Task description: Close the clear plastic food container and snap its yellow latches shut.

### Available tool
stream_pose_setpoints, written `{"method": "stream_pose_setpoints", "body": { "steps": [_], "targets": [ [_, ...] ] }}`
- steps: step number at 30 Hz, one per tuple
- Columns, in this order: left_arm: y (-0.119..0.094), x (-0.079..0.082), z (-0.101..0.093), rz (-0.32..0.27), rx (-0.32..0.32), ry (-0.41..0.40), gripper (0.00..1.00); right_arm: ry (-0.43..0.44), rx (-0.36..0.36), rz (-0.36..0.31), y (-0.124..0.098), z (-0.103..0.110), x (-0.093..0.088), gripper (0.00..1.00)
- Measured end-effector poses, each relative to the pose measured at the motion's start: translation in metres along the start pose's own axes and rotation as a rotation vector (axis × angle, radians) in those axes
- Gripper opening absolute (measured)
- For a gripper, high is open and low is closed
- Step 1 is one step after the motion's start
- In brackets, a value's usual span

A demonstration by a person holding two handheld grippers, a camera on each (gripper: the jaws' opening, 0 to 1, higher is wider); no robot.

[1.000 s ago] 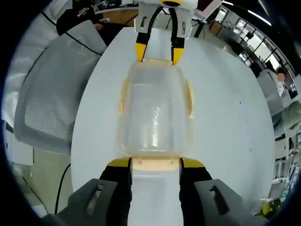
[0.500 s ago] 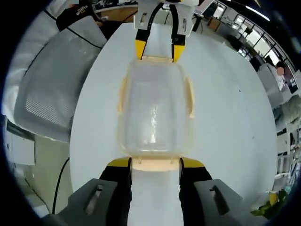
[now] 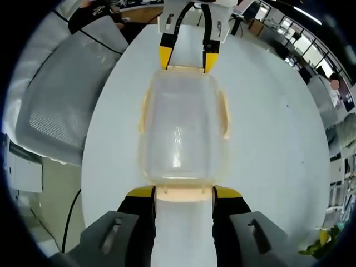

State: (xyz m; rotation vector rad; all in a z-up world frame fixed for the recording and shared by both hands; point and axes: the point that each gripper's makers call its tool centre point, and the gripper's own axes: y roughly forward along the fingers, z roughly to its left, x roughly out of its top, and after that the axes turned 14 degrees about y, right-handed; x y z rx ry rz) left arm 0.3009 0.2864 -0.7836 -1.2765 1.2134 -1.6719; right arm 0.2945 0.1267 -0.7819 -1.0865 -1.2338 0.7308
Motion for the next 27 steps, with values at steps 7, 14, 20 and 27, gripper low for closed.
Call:
{"method": "stream_pose_setpoints", "body": {
  "steps": [7,14,20,27],
  "targets": [
    [0.0001,0.0005,0.0003,-0.002,-0.004,0.009,0.33,0.001,-0.002,0.01,0.0001,0.001,-0.0002,0.36],
    [0.0002,0.0013,-0.0002,0.009,-0.005,0.032,0.34,0.009,0.0,0.008,-0.0042,0.0037,-0.0018,0.36],
    [-0.0004,0.004,0.0001,0.009,-0.005,0.044,0.34,0.021,0.002,0.002,-0.0051,0.0051,-0.0029,0.36],
    [0.0,0.0053,0.0012,0.009,0.0,0.054,0.34,0.031,-0.004,0.01,-0.0031,0.0048,-0.0051,0.36]
  ]
}}
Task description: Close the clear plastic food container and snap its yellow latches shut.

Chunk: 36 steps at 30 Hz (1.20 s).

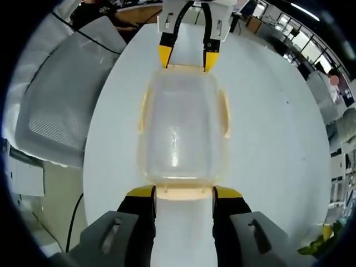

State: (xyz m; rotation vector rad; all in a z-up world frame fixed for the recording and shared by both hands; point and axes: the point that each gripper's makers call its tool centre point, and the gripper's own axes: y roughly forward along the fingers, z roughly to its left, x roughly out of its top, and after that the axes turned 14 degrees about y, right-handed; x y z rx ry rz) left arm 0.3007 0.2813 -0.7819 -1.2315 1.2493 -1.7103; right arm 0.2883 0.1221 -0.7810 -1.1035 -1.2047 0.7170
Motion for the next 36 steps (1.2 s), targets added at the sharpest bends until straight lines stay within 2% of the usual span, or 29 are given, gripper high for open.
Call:
{"method": "stream_pose_setpoints", "body": {
  "steps": [6,9,12,14,16,19,21,25,27,29,30,31,32,33,34,35,36],
  "targets": [
    [0.0,0.0,0.0,0.001,0.001,0.011,0.34,0.007,-0.001,0.006,0.003,0.0,-0.003,0.36],
    [0.001,-0.001,0.0,-0.003,0.0,0.021,0.34,0.038,0.003,0.001,0.004,-0.001,-0.004,0.36],
    [0.0,-0.003,0.002,-0.007,0.007,0.019,0.34,0.061,0.013,0.017,0.005,-0.001,-0.011,0.33],
    [-0.002,-0.006,0.001,-0.003,0.0,-0.014,0.33,0.066,0.003,0.038,0.005,-0.002,-0.019,0.31],
    [-0.006,-0.015,0.003,0.027,0.01,-0.062,0.35,0.08,-0.016,0.053,0.005,-0.006,-0.025,0.31],
    [-0.012,-0.027,0.007,0.05,0.021,-0.146,0.41,0.148,-0.026,0.044,0.001,-0.009,-0.029,0.34],
    [-0.018,-0.034,0.014,0.064,0.053,-0.216,0.42,0.209,-0.035,0.015,-0.004,-0.012,-0.026,0.34],
    [-0.027,-0.03,0.013,0.011,0.054,-0.363,0.43,0.367,-0.077,-0.031,-0.015,-0.024,-0.023,0.35],
    [-0.031,-0.031,0.009,0.008,0.04,-0.415,0.44,0.457,-0.086,-0.017,-0.018,-0.026,-0.028,0.35],
    [-0.034,-0.032,0.002,0.021,0.015,-0.518,0.45,0.53,-0.071,0.0,-0.018,-0.023,-0.032,0.35],
    [-0.034,-0.031,0.001,0.016,0.012,-0.578,0.45,0.567,-0.068,-0.001,-0.018,-0.022,-0.032,0.35],
    [-0.035,-0.032,0.003,0.012,0.022,-0.691,0.44,0.621,-0.048,-0.003,-0.018,-0.019,-0.03,0.35],
    [-0.035,-0.029,0.002,-0.014,0.002,-0.756,0.43,0.656,-0.039,-0.011,-0.018,-0.017,-0.029,0.34],
    [-0.035,-0.024,-0.002,-0.041,-0.038,-0.85,0.41,0.695,-0.022,-0.025,-0.018,-0.015,-0.025,0.33],
    [-0.036,-0.016,-0.009,-0.065,-0.103,-0.98,0.42,0.751,-0.003,-0.038,-0.018,-0.013,-0.022,0.32],
    [-0.035,-0.006,-0.013,-0.114,-0.182,-1.114,0.44,0.852,0.034,-0.051,-0.02,-0.008,-0.018,0.31],
    [-0.034,-0.004,-0.011,-0.138,-0.191,-1.16,0.48,0.91,0.058,-0.059,-0.02,-0.006,-0.016,0.29]
  ]
}}
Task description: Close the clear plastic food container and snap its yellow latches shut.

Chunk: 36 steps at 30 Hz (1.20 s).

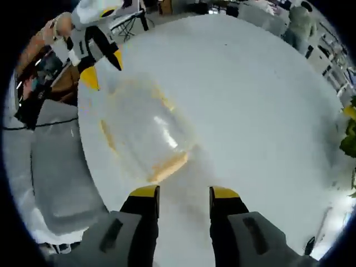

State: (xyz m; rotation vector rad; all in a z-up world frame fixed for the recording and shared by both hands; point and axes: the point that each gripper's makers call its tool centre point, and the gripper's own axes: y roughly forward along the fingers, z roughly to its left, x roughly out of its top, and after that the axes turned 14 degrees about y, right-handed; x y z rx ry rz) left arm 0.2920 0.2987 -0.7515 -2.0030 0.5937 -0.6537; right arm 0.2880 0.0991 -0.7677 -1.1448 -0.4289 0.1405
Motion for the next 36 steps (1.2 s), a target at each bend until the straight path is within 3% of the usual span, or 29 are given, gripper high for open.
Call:
{"method": "stream_pose_setpoints", "body": {
  "steps": [1,3,10,12,16,22,31,36],
  "targets": [
    [0.003,0.006,0.003,-0.04,0.014,-0.063,0.5,0.066,0.03,0.002,-0.001,0.004,0.0,0.27],
    [0.006,0.007,0.005,-0.049,0.033,-0.108,0.5,0.093,0.071,-0.007,-0.003,0.008,0.002,0.23],
    [0.019,0.015,-0.012,-0.064,0.003,-0.175,0.49,0.265,0.121,-0.036,-0.001,0.01,0.008,0.19],
    [0.024,0.014,-0.022,-0.063,-0.029,-0.225,0.47,0.284,0.146,-0.037,0.003,0.013,0.011,0.18],
    [0.032,0.007,-0.024,-0.033,0.008,-0.179,0.47,0.292,0.144,-0.03,0.011,0.017,0.009,0.18],
    [0.036,0.009,-0.023,-0.038,0.022,-0.198,0.45,0.302,0.132,-0.019,0.02,0.018,0.008,0.18],
    [0.038,0.014,0.0,-0.004,0.068,-0.222,0.4,0.355,0.136,-0.01,0.021,0.019,0.008,0.2],
    [0.039,0.013,0.002,0.011,0.095,-0.238,0.35,0.351,0.132,-0.009,0.021,0.02,0.008,0.19]
  ]
}}
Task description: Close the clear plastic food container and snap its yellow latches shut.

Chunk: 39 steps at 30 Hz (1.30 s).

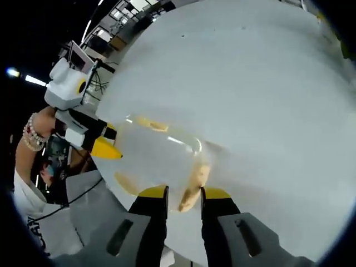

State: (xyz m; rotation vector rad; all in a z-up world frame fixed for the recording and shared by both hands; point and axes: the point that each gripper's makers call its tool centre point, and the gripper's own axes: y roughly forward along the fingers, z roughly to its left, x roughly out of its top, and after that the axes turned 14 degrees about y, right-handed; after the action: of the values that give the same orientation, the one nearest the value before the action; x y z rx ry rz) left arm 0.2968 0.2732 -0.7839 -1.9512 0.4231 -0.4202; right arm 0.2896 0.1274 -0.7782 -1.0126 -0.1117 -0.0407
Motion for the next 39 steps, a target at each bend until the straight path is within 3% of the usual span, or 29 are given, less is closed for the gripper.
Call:
{"method": "stream_pose_setpoints", "body": {
  "steps": [7,16,29,32,39],
  "targets": [
    [0.003,0.002,0.002,0.007,0.031,0.031,0.35,-0.003,-0.008,-0.002,0.001,-0.001,0.001,0.19],
    [0.008,0.003,0.007,-0.026,-0.021,0.041,0.34,-0.006,-0.013,0.001,0.001,0.0,0.002,0.18],
    [0.011,0.003,-0.013,-0.012,-0.017,0.06,0.3,0.001,-0.02,-0.002,0.003,0.002,0.004,0.15],
    [0.012,0.002,-0.016,-0.012,-0.017,0.058,0.31,0.063,0.002,0.007,0.004,0.001,0.003,0.14],
    [0.012,0.001,-0.014,-0.012,-0.019,0.051,0.31,0.106,0.038,0.006,0.004,-0.001,0.0,0.13]
  ]
}}
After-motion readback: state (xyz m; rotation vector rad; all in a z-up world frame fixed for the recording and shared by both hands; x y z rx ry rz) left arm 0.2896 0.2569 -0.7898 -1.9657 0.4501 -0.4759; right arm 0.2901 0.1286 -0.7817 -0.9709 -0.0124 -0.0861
